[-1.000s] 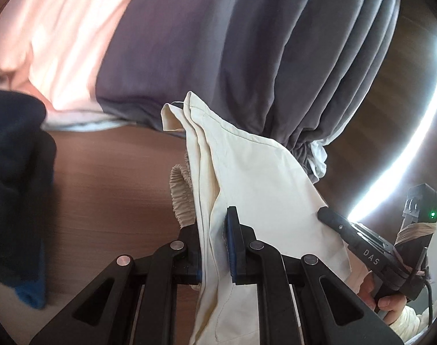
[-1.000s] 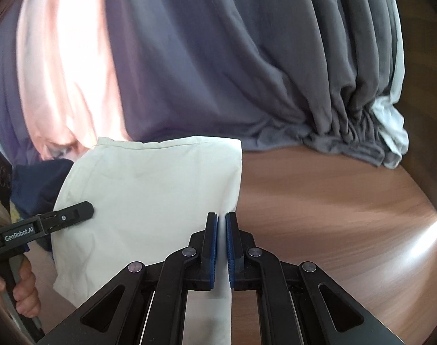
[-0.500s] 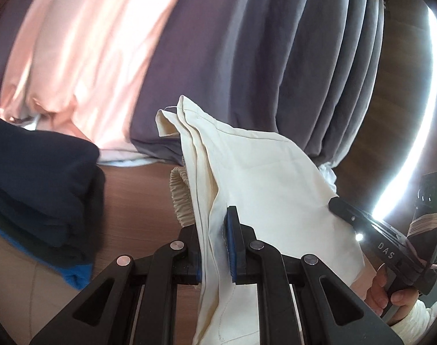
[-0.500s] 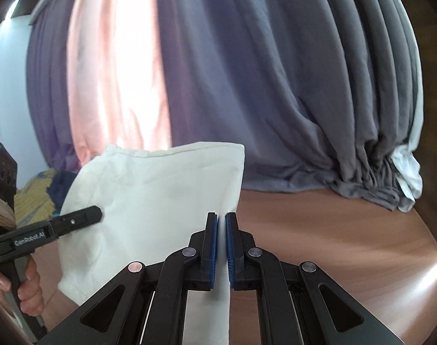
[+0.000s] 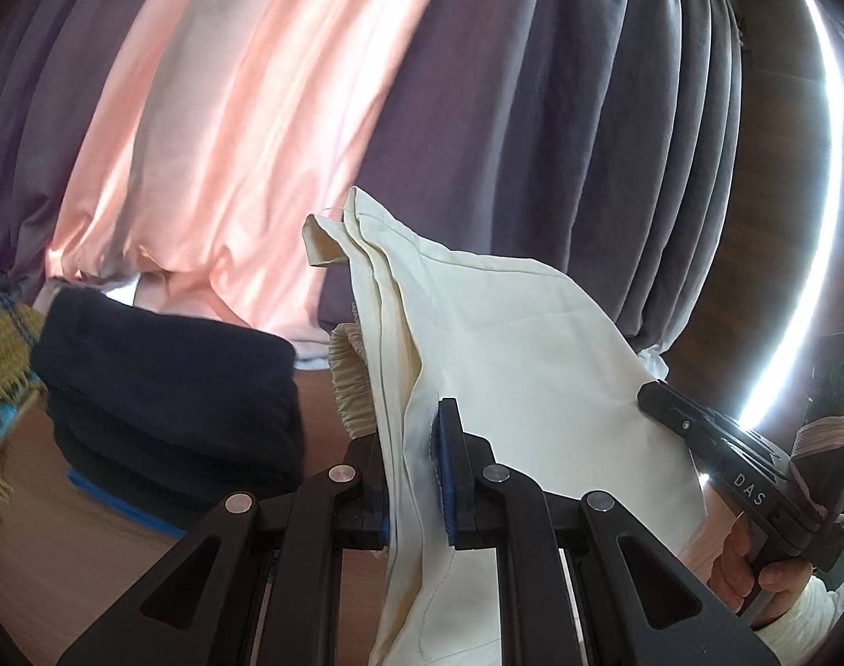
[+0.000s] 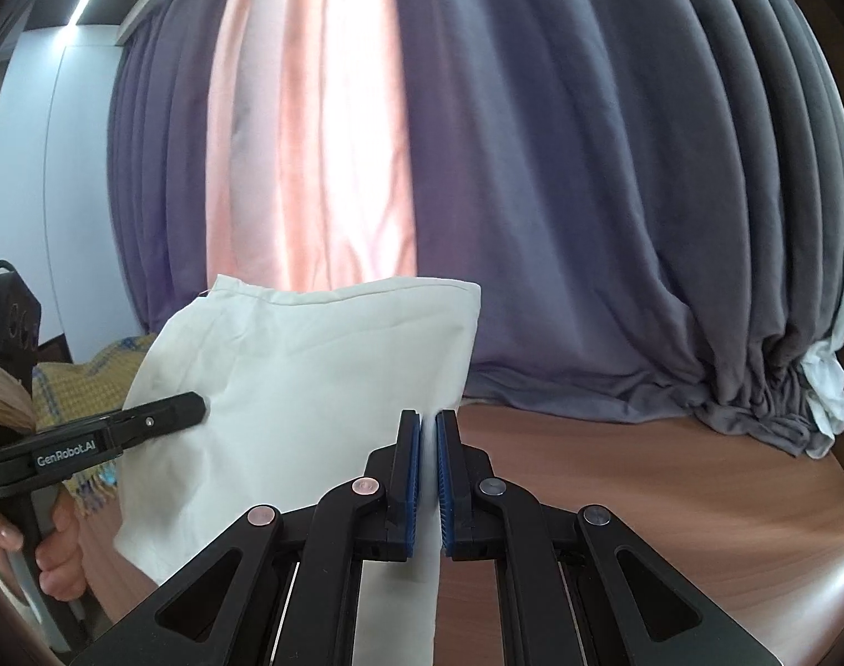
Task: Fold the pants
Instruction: 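Lift the folded shorts with both tools and carry them toward the dark clothes stack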
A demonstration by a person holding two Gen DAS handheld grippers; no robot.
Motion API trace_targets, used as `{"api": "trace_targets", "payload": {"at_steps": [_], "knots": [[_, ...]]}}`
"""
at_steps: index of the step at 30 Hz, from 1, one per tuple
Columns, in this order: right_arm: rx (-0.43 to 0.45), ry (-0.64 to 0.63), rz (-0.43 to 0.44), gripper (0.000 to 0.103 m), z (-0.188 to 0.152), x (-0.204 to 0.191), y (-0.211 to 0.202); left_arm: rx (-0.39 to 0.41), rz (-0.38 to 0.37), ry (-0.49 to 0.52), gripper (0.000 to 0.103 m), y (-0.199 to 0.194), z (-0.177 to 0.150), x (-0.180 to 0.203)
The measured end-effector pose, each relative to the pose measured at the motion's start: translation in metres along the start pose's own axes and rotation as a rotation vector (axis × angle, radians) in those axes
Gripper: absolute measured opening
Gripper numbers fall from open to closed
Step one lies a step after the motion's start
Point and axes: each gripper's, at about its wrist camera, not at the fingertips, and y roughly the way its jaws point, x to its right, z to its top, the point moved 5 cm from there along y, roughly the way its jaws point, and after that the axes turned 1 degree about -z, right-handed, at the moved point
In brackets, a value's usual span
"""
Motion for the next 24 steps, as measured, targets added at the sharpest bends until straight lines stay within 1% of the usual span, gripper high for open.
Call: {"api": "trace_targets", "payload": {"at_steps": [5, 11, 19, 24], "knots": [[0.013, 0.013, -0.036, 0.007, 0.008, -0.034, 0.011, -0.008, -0.035, 0.030, 0.014, -0.009, 0.021, -0.041], [0.034, 0.019, -0.067, 0.007, 0.020, -0.077, 0.034, -0.005, -0.053, 0.068, 0.014, -0.014, 0.047, -0.088], [0.059, 0.025, -0.075, 0.007, 0.036, -0.126, 0.071, 0.002, -0.037, 0.123, 0.014, -0.020, 0.081, -0.144], [0.051, 0.022, -0.063, 0.007, 0.041, -0.155, 0.097, -0.012, -0.015, 0.143, 0.014, -0.016, 0.093, -0.173]]}}
